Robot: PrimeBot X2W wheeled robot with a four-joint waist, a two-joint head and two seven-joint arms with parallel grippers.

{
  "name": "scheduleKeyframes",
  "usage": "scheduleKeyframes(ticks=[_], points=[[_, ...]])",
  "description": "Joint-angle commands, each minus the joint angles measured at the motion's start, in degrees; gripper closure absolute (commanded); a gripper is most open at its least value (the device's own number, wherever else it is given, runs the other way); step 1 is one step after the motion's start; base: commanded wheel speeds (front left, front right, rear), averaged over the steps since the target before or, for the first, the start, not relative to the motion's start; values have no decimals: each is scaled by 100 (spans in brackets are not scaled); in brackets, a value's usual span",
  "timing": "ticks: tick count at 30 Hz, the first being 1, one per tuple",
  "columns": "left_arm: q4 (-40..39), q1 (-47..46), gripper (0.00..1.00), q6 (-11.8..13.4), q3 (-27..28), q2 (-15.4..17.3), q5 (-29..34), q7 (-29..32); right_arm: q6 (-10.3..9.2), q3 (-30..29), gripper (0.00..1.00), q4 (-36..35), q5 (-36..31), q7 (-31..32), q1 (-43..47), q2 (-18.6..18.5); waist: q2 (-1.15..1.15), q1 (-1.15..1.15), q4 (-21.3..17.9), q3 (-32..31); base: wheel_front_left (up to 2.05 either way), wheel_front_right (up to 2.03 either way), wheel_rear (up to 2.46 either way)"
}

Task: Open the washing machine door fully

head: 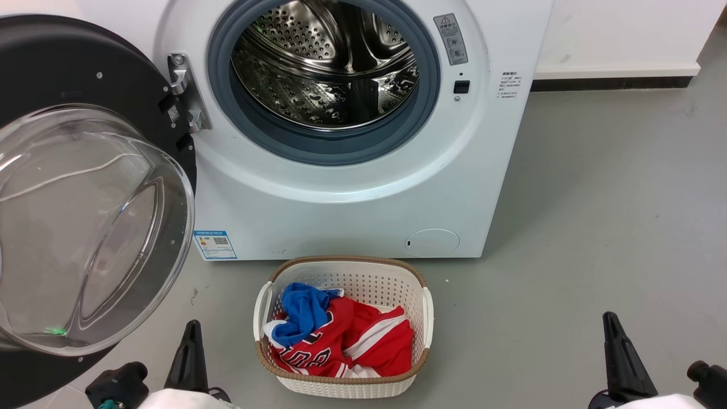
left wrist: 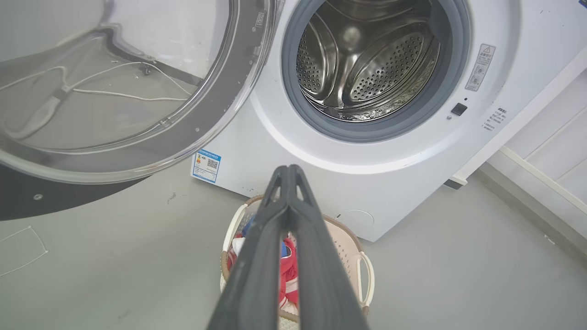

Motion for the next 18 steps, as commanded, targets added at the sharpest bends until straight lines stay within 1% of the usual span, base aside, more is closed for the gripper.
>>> scheduleKeyframes(ticks=[1, 18], points=[[-51, -165, 100, -34, 41, 5, -246, 46, 0, -2, 100, -32, 244, 29, -165, -57, 0, 0, 1, 1, 0, 0, 0], [74, -387, 100, -157, 120, 6, -1798, 425, 0, -13, 100, 188, 1762, 353, -474, -108, 0, 0, 12, 17, 0, 0, 0]])
